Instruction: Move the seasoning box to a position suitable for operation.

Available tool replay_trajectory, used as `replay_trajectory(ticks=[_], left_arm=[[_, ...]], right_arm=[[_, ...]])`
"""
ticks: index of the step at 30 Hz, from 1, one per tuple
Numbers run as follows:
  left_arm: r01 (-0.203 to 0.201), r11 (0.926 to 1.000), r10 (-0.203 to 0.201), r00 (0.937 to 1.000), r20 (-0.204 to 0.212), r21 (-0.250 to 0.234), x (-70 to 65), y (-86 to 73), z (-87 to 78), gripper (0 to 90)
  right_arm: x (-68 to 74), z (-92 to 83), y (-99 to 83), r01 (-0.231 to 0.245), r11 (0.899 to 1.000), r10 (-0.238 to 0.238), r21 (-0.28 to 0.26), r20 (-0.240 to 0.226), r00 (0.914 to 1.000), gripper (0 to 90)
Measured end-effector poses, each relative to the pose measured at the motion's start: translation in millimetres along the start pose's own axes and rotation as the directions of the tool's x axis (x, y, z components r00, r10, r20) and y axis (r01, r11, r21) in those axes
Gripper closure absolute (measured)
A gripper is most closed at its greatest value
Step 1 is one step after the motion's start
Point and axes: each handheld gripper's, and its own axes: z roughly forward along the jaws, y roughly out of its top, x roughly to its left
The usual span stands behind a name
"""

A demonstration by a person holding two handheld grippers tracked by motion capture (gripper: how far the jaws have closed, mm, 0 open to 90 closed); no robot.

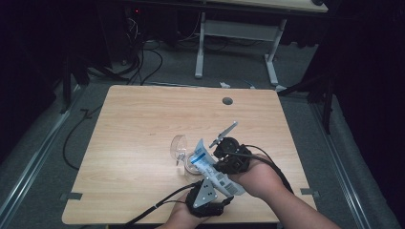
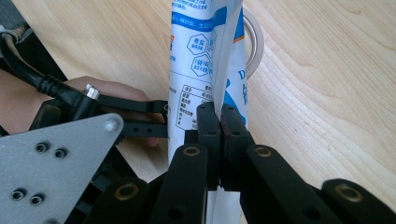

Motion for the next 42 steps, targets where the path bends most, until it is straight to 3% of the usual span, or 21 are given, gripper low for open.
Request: replay_trajectory(ticks=[11,15,42], left_arm=[[0.026,0.9996,-0.026,0.9992,0.030,-0.007,0.7,4.0,-0.6,47.5],[0.057,0.9983,-0.056,0.9973,0.048,-0.016,-0.3,6.2,-1.5,48.5],[0.070,0.9972,-0.069,0.9969,0.038,-0.026,0.9,17.3,-1.3,49.4]], right_arm=[[-2.9,-1.4,1.4,-0.007,1.000,0.007,0.001,0.007,1.0000,89.5],[-3.4,0.3,3.1,-0.007,1.000,0.007,0.006,0.011,0.9999,89.6],[-8.1,3.7,12.1,0.008,1.000,-0.009,0.014,0.034,0.9994,89.9]])
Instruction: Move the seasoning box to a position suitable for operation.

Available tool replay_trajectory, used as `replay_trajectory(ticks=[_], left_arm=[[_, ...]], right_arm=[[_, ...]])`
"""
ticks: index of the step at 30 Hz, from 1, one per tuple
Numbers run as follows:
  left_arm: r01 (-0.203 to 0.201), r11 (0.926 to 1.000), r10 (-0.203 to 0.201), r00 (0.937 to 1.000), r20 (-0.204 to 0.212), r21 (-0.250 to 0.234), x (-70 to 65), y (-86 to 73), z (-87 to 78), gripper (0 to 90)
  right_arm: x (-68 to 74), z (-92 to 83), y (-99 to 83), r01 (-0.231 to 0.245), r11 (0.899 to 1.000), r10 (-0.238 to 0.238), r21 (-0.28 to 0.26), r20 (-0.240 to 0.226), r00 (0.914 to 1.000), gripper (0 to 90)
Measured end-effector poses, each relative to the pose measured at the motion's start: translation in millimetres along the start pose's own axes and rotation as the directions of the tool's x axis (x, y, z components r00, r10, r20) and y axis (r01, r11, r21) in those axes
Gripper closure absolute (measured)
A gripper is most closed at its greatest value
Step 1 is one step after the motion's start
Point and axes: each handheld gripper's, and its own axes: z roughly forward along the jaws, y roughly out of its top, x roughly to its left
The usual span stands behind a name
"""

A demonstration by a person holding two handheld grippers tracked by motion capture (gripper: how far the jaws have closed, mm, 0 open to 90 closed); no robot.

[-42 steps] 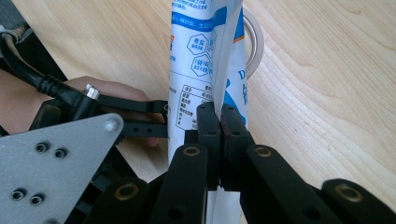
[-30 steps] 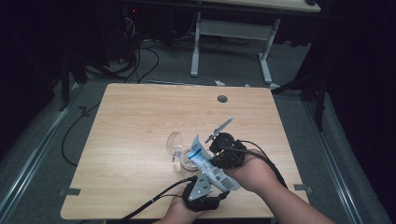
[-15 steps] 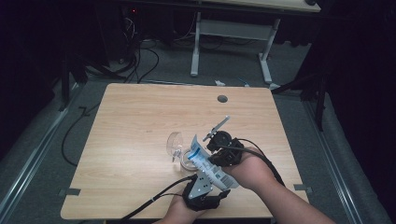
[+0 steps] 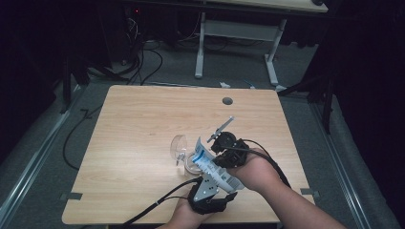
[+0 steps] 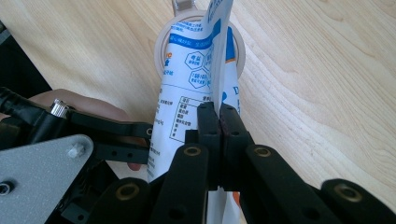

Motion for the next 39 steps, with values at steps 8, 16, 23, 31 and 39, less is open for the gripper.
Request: replay_trajectory(ticks=[8,16,23,31,39], left_arm=[[0.008,1.0000,-0.008,1.0000,-0.002,-0.006,0.8,-1.4,0.0,49.0],[-0.001,0.9997,0.001,1.0000,-0.003,-0.024,-1.4,-1.2,0.0,47.4],[0.003,0.9996,-0.003,1.0000,-0.005,-0.028,-1.3,0.5,-0.7,47.1],[-0.018,0.9995,0.017,0.9998,-0.011,-0.025,-1.7,1.3,-1.6,47.0],[-0.020,0.9994,0.019,0.9997,-0.014,-0.027,-1.8,2.5,-1.7,48.1]], right_arm=[[0.4,1.4,2.9,0.010,1.000,-0.010,0.002,0.002,1.0000,89.9],[1.6,0.0,3.5,0.011,1.000,-0.011,0.002,0.005,0.9999,89.9],[2.0,-1.3,5.7,0.014,1.000,-0.014,0.001,0.007,0.9999,89.9],[1.1,-0.5,7.8,0.014,1.000,-0.014,0.002,0.012,0.9998,89.9],[0.9,-1.1,8.4,0.017,1.000,-0.017,0.000,0.011,0.9998,89.8]])
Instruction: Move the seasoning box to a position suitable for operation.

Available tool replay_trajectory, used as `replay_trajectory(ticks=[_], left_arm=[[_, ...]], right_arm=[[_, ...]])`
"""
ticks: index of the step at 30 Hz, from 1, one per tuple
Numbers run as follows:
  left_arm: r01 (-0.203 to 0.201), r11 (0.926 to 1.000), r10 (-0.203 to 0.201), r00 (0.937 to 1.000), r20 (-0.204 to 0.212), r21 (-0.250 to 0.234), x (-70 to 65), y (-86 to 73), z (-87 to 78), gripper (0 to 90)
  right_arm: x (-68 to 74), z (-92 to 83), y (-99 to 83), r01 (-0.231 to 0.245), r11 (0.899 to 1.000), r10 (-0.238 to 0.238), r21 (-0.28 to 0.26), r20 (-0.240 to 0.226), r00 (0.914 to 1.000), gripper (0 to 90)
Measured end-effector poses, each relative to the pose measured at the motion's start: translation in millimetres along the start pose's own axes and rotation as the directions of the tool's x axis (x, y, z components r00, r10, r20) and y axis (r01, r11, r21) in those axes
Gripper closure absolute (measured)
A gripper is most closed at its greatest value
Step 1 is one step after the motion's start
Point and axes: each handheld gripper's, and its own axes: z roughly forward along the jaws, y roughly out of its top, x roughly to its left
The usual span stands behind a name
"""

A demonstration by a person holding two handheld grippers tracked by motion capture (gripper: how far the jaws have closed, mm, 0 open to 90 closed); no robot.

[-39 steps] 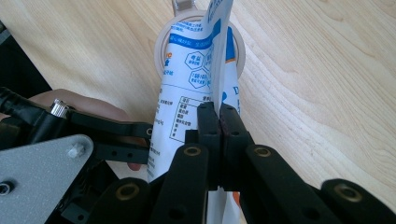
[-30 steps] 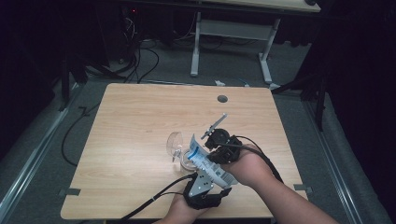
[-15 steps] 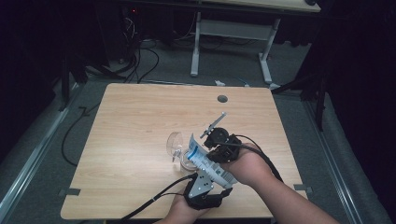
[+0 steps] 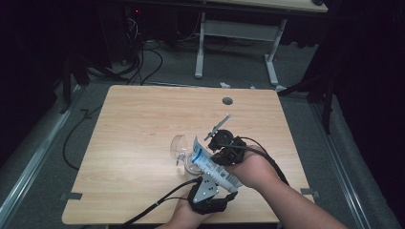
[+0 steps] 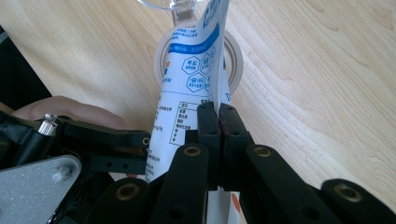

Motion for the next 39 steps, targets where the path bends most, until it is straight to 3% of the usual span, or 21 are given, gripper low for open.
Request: replay_trajectory(ticks=[39], left_arm=[[-0.006,0.9999,0.006,0.9999,-0.011,-0.014,1.5,4.6,-2.2,49.7]], right_arm=[[-3.7,0.3,6.3,0.020,1.000,-0.020,0.003,-0.017,0.9997,89.8]])
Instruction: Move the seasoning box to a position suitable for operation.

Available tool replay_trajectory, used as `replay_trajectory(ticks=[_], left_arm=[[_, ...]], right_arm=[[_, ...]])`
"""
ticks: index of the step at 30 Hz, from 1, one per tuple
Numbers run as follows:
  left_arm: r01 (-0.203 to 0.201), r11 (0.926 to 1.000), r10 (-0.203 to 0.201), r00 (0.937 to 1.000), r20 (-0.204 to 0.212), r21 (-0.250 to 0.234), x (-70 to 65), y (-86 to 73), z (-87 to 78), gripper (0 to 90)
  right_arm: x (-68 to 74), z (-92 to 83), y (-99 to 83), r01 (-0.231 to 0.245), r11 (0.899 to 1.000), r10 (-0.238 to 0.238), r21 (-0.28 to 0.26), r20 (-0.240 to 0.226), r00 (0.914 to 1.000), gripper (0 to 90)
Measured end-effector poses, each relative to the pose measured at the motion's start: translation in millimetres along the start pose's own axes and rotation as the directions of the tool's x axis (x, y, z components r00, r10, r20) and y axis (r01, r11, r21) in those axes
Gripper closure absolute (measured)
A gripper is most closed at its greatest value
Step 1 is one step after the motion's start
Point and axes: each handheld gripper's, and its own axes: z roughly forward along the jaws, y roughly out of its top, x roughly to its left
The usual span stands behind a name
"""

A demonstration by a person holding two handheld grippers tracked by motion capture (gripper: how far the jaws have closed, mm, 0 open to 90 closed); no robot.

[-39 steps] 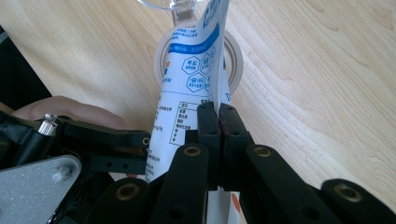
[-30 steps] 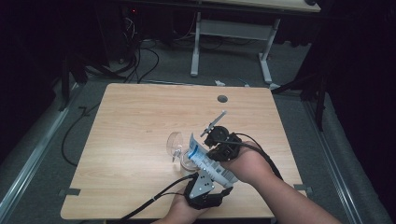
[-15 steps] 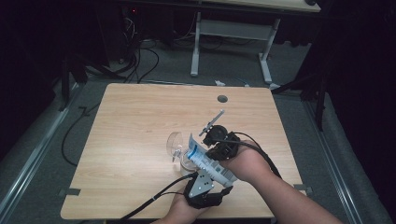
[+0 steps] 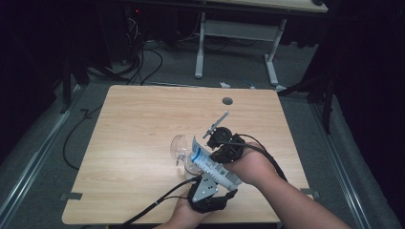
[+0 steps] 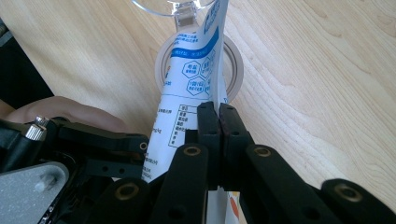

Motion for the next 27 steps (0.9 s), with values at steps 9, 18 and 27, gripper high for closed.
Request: replay_trajectory(ticks=[9,18,27], left_arm=[[-0.001,1.0000,0.001,1.0000,-0.002,-0.004,0.3,0.4,-0.4,49.9],[-0.004,1.0000,0.004,1.0000,-0.009,-0.008,1.4,1.7,-1.1,50.0],[0.002,0.9999,-0.002,0.9999,-0.011,-0.012,2.4,2.8,-2.3,50.1]], right_arm=[[-0.4,-0.7,0.8,0.001,1.000,-0.001,0.002,0.000,1.0000,89.8],[-0.2,-2.4,2.8,0.002,1.000,-0.002,-0.001,0.002,1.0000,89.8],[0.4,-2.7,5.4,0.009,1.000,-0.009,0.000,0.002,1.0000,89.8]])
